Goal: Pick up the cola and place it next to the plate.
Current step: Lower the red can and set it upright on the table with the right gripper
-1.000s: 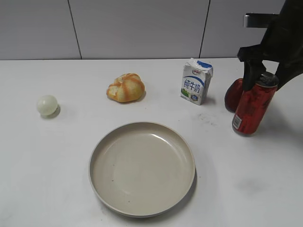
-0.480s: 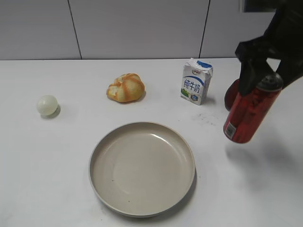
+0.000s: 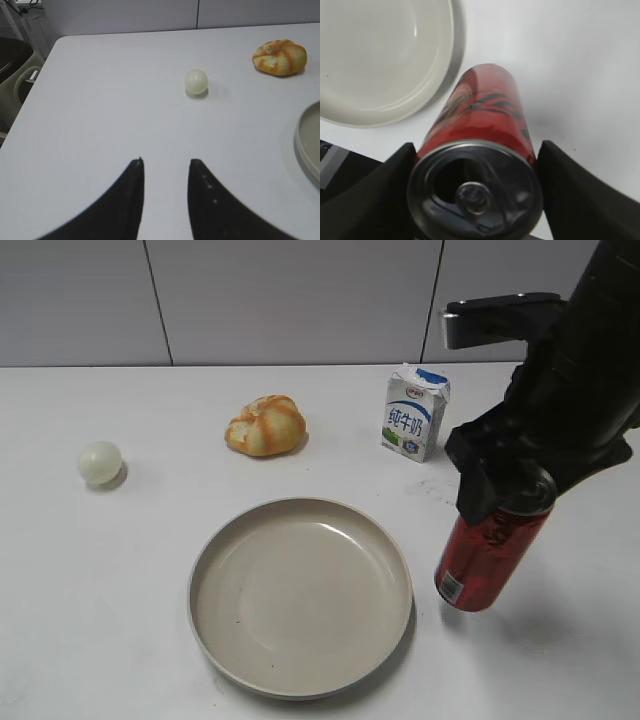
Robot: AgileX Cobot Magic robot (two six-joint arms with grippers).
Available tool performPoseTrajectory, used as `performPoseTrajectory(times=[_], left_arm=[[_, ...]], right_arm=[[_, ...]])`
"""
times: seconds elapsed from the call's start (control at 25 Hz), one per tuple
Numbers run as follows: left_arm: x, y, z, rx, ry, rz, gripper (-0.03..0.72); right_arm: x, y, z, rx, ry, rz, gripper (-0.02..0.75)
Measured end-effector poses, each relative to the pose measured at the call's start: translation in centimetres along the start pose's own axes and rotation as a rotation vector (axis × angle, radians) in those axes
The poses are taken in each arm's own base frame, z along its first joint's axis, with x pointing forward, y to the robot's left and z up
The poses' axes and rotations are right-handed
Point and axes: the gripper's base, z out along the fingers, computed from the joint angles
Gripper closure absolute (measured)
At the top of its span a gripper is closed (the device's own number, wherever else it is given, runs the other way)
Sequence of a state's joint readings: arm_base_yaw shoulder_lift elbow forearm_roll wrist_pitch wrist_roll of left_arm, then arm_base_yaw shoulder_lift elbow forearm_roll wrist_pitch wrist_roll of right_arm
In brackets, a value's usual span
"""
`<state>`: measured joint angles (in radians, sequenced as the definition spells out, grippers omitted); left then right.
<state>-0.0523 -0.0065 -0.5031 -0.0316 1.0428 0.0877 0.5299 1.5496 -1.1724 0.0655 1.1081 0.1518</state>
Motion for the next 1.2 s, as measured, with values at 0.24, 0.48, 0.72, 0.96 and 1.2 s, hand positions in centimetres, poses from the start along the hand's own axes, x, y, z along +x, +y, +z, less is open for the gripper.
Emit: performPoseTrajectory(times=[0.24, 0.48, 0.72, 0.96, 1.2], left_arm=[[0.0, 0.0, 0.0, 0.0, 0.0, 0.0, 0.451], [0.0, 0.0, 0.0, 0.0, 0.0, 0.0, 0.451], [0.0, 0.0, 0.0, 0.0, 0.0, 0.0, 0.451], [0.0, 0.0, 0.0, 0.0, 0.0, 0.0, 0.451], [0.0, 0.0, 0.0, 0.0, 0.0, 0.0, 0.451]], right_arm=[[-0.5, 0.4, 0.6, -0.002, -0.022, 0.004, 0.181], [-1.1, 0.4, 2.7, 0.005, 0.021, 0.01, 0.181], [-1.3, 0.5, 3.4, 0.002, 0.039, 0.017, 0.181], [-1.3, 0.5, 3.6, 0.003, 0.041, 0.018, 0.181], [-1.5, 0.5, 4.4, -0.001, 0.067, 0.023, 0.15]])
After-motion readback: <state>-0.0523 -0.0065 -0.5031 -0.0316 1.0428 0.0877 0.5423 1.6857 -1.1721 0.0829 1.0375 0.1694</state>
